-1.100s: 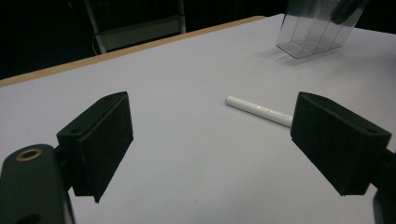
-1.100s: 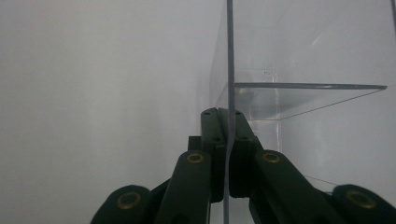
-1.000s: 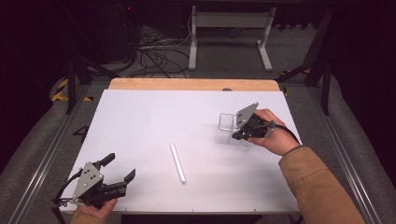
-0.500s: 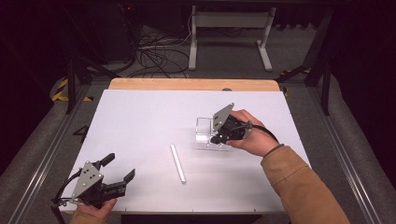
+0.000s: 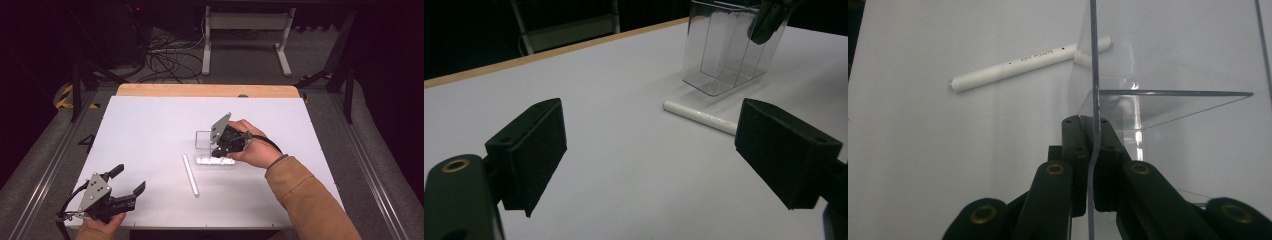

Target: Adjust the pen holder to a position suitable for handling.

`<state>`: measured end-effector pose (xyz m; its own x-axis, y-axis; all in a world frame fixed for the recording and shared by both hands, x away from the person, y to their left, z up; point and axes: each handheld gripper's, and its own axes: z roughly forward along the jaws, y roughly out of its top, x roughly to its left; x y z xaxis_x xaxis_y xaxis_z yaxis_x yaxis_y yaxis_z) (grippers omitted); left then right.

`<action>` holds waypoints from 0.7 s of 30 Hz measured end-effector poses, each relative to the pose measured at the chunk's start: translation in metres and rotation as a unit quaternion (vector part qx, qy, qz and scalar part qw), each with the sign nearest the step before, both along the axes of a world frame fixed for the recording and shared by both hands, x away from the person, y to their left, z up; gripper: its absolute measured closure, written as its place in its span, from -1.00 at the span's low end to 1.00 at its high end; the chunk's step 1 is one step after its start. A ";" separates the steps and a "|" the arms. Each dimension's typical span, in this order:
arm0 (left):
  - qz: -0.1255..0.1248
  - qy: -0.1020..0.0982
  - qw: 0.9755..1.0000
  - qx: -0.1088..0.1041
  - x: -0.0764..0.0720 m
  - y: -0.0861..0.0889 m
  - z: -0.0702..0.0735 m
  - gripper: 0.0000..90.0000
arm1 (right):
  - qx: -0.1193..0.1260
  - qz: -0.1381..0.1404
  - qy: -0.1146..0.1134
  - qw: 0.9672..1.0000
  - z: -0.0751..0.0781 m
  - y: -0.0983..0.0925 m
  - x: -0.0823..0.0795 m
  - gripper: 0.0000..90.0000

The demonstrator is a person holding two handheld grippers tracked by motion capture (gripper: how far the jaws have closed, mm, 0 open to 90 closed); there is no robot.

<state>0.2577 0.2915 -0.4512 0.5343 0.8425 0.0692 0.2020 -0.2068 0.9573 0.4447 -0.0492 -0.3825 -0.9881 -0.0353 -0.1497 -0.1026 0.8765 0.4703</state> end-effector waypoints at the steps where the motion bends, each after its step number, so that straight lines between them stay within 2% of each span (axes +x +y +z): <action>1: -0.001 -0.001 1.000 0.003 0.000 0.000 0.000 -0.68 | 0.000 0.000 0.000 1.000 0.000 0.000 0.000 0.94; 6: -0.001 0.001 1.000 0.001 0.000 0.001 0.000 -0.68 | -0.013 -0.001 -0.002 1.000 -0.005 0.006 0.002 0.94; 21: -0.002 0.001 1.000 0.000 0.000 0.000 0.000 -0.68 | -0.022 -0.002 -0.010 1.000 -0.010 0.007 0.007 0.90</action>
